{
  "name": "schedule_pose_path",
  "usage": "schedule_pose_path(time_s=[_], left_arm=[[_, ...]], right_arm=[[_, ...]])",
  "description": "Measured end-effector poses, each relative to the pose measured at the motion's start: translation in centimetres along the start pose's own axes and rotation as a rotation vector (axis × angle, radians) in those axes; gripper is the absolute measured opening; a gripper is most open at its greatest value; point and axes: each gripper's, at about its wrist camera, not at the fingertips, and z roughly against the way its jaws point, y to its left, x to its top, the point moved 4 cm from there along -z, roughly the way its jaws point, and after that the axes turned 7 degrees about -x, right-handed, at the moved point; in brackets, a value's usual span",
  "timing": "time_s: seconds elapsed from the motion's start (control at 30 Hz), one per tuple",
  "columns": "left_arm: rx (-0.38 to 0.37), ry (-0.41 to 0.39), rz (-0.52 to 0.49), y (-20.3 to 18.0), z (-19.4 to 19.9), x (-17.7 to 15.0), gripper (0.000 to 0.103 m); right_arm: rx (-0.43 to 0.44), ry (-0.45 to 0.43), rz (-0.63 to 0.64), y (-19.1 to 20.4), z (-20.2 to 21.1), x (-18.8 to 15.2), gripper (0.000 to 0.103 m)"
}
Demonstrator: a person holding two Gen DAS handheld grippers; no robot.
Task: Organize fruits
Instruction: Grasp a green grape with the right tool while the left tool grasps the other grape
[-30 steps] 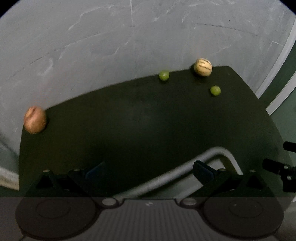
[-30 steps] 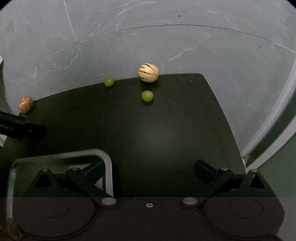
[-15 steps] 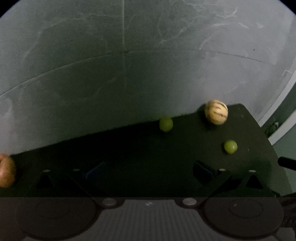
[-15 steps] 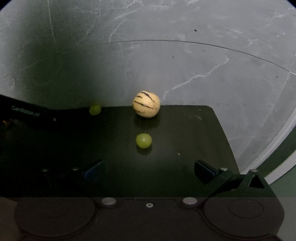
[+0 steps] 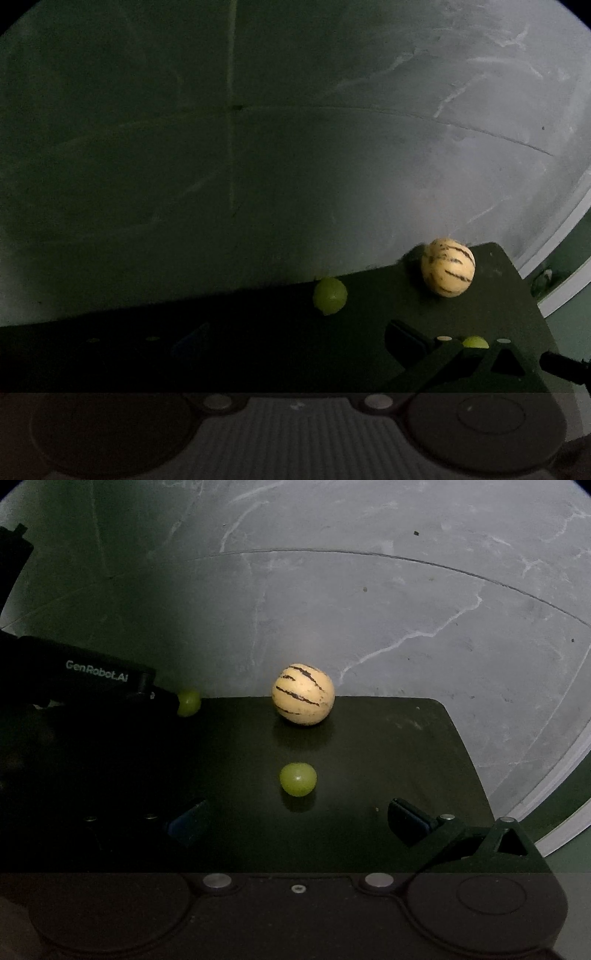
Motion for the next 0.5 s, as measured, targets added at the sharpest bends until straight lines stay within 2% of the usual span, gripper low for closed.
schedule_pose_path(time_s=[0.3, 0.5], left_arm=[[-0.04, -0.017, -0.019, 0.1, -1.7, 0.4, 0.102], [-0.077, -0.007, -0.037, 0.0, -2.7, 0.5, 0.102]], right_arm=[[-0.011, -0.031, 0.018, 0.5, -0.8, 0.5, 0.1], [-0.001, -0.031, 0.023, 0.9, -1.3, 0.7, 0.094]])
